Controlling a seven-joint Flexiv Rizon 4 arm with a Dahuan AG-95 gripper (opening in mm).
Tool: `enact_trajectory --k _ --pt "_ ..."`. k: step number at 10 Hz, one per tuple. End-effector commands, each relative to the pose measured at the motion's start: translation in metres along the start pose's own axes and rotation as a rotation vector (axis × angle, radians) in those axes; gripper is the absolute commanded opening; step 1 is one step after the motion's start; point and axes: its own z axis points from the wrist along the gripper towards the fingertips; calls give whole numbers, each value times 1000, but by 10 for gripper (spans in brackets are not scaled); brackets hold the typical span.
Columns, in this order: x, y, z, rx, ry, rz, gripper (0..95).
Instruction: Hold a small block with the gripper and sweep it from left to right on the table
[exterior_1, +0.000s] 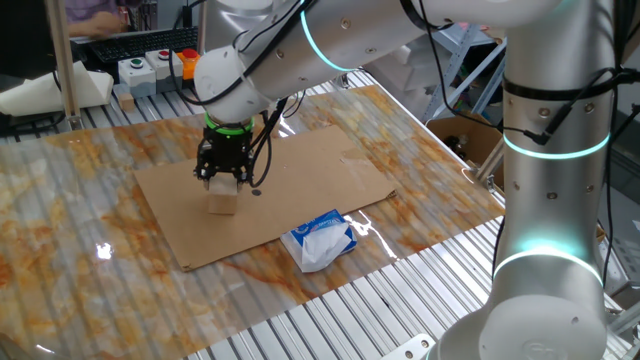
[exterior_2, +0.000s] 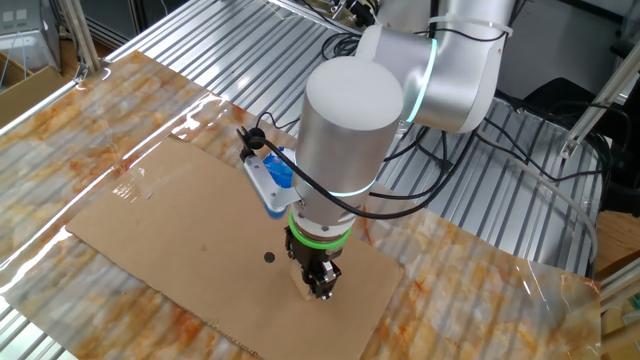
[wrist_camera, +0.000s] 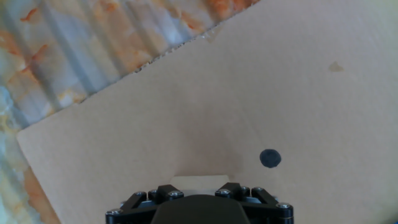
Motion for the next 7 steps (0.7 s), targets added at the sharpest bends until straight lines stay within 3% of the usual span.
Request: enact_trajectory --k 1,7 --pt "0 -1 3 -2 4 -13 0" --pt "0 -2 2 -3 2 -11 0"
